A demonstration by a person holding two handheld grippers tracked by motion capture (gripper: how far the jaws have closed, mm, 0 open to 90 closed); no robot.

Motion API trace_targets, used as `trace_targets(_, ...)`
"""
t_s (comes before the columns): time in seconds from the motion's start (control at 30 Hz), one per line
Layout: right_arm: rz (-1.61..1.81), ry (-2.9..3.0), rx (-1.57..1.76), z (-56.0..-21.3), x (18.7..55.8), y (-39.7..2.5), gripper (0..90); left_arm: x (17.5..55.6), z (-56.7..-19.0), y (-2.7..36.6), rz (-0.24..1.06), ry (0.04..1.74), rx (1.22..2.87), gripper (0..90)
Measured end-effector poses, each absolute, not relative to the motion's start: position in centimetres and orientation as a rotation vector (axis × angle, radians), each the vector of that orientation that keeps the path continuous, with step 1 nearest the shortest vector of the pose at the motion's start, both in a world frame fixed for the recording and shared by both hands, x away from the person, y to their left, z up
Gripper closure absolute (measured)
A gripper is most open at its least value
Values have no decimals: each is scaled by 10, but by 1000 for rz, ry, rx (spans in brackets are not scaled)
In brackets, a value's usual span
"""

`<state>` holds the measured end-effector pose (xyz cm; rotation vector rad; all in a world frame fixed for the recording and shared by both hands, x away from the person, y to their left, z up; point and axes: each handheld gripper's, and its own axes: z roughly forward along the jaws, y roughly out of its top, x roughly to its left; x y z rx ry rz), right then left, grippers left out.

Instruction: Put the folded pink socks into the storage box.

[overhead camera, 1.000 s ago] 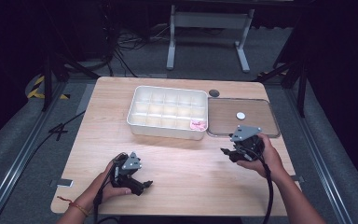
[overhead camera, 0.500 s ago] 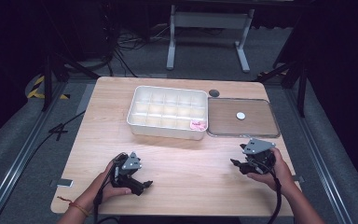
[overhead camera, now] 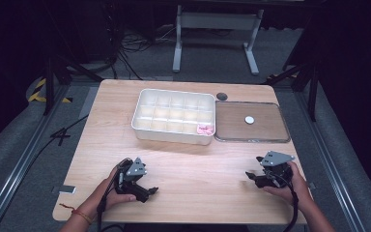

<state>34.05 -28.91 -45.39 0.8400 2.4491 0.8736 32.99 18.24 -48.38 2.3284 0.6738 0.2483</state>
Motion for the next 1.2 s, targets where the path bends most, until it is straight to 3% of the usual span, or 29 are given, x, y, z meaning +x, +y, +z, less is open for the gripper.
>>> trace_targets(0.63,1089,2393,1036,-486,324,-330,276,330,-484,182,244,686,2322,34)
trace_targets(1.2,1074,2381,1052,-486,323,-331,249,330,-484,182,252,685,2327,33)
